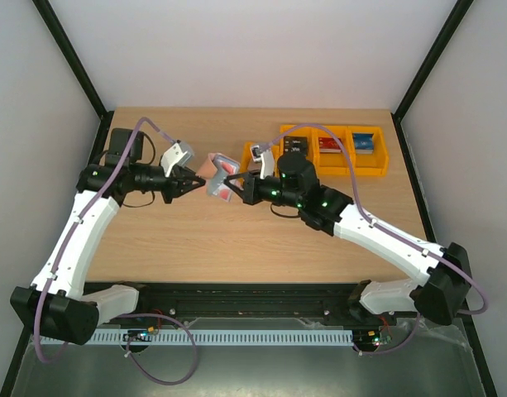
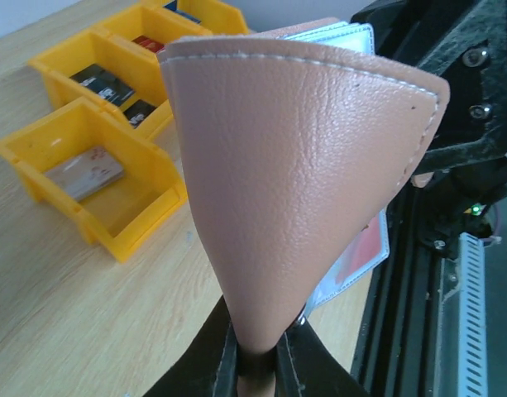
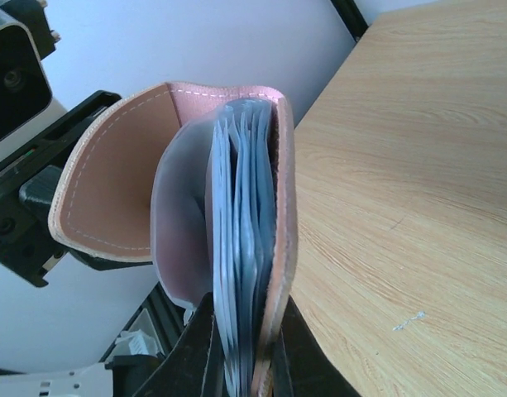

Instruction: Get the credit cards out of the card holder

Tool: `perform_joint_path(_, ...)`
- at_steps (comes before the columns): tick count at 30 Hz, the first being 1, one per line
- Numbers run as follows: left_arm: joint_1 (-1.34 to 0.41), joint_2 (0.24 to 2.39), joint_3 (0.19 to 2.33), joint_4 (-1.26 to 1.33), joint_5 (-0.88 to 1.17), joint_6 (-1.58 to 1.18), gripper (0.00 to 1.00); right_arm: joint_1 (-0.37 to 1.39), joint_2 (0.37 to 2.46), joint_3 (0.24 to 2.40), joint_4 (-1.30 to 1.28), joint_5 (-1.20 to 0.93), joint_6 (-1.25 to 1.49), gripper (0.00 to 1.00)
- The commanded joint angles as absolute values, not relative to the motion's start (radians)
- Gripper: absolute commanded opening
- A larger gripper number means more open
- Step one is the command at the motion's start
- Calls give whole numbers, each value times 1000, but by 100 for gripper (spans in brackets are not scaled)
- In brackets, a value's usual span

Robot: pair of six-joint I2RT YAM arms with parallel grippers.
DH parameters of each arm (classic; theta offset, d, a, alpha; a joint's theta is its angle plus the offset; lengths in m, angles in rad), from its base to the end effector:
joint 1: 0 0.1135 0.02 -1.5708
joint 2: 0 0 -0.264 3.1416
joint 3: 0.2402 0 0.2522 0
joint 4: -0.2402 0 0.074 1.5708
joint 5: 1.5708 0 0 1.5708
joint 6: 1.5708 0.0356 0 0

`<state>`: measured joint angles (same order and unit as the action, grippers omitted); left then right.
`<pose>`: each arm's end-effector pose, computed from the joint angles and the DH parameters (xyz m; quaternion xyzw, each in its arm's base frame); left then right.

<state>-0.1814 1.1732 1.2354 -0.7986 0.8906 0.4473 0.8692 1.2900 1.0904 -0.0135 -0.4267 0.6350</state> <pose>0.2212 -0.0687 0.3673 0.4211 0.7307 -0.3418 0.4147 0.1842 0.2408 0.3549 -0.2209 0.7399 0.5396 0.3355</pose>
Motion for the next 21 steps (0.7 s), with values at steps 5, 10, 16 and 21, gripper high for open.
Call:
perform_joint_path(5, -175, 1178, 1259, -787, 1014, 392, 2, 877, 1219, 1045, 34, -639, 529, 13)
perform_joint_path(10, -175, 1144, 1293, -952, 1191, 552, 2, 877, 1156, 937, 159, -613, 527, 15)
perform_joint_path(16, -175, 1156, 1321, -1012, 1278, 595, 2, 876, 1106, 872, 301, -657, 543, 28)
perform_joint_path(21, -174, 1163, 1300, -986, 1292, 578, 2, 877, 1117, 882, 321, -660, 565, 3)
